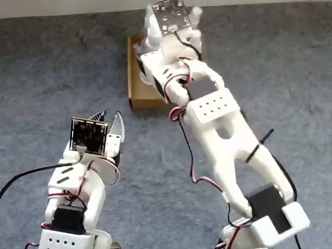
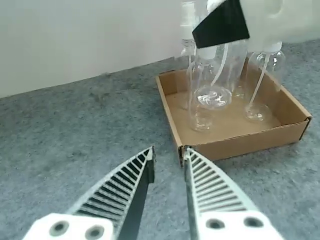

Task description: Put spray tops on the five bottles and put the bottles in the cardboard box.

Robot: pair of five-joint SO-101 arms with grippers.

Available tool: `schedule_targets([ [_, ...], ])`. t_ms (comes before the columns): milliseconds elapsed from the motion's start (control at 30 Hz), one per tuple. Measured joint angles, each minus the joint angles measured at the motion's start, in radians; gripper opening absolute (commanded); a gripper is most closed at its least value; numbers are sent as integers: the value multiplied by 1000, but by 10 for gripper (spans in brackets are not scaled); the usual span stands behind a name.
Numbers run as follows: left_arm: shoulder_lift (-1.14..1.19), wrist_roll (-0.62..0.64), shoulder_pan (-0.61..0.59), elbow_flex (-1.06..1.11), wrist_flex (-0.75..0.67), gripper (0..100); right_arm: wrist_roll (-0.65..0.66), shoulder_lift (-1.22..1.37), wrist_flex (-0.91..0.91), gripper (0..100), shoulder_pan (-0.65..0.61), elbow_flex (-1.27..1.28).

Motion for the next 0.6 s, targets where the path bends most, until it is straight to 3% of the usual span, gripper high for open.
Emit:
schedule_targets([
  [300, 0, 0, 2, 0, 0, 59, 0, 89, -34, 4, 0, 0],
  [600, 0, 0, 2, 0, 0, 59, 0, 100, -196, 4, -3, 147],
])
